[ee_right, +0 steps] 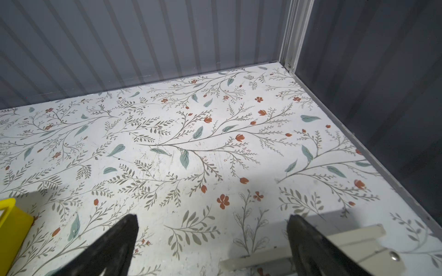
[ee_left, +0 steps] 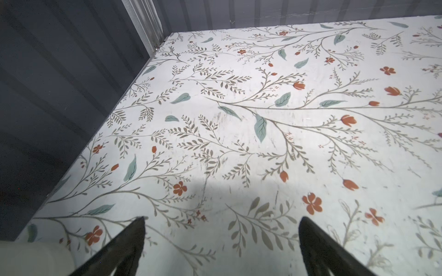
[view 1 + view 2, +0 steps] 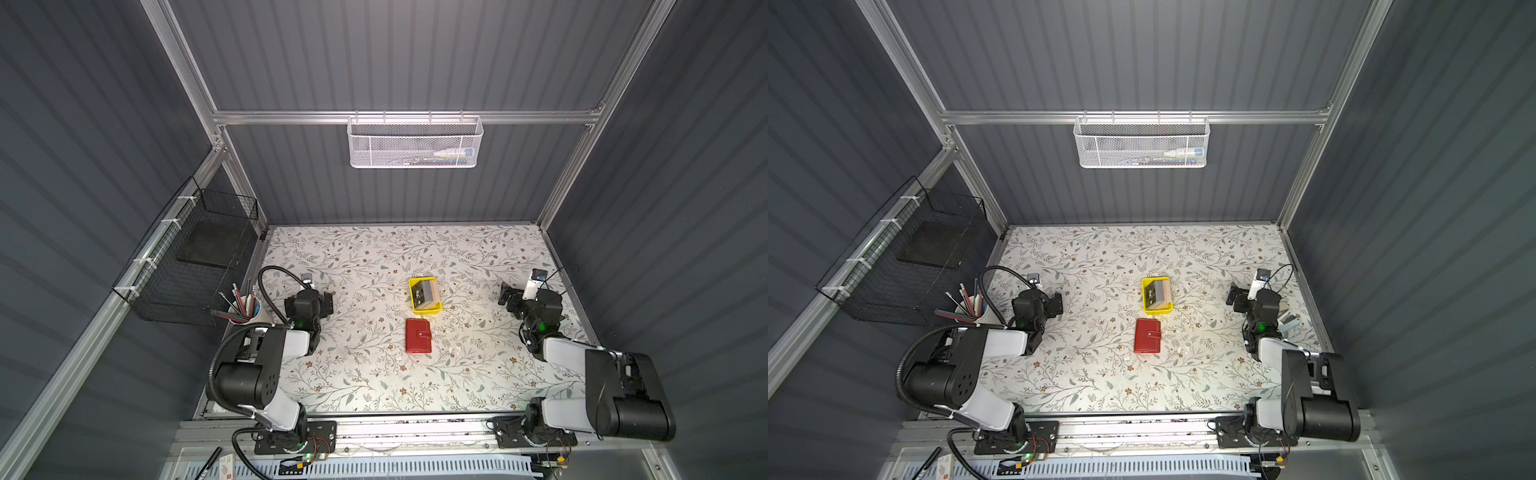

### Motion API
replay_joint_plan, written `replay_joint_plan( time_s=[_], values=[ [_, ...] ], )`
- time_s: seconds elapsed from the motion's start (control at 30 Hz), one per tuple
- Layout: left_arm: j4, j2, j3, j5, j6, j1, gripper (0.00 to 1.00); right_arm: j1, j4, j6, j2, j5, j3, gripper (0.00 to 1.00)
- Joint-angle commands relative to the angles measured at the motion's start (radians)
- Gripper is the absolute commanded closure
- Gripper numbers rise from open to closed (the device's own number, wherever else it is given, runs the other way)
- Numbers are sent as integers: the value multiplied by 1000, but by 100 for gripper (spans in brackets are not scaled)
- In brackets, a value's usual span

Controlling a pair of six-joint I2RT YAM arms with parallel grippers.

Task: Insert credit cards into a card holder
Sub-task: Reset both arms

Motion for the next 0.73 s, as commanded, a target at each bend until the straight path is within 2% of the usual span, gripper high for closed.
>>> replay_joint_plan(
  time_s=[0.0,0.1,0.2,0.53,0.7],
  values=[
    [127,59,11,81,-33,58,0,-3,198,-10,61,-19,-39,1],
    [107,81,31,165,-1,62,0,-3,94,-18,37,-38,-6,1],
    [121,100,34,249,37,62,0,-2,101,-16,46,-33,-3,1],
    [117,99,36,255,38,63,3,6,77,-22,51,-26,13,1],
    [117,99,36,255,38,62,0,11,86,-29,45,-18,6,1]
  ],
)
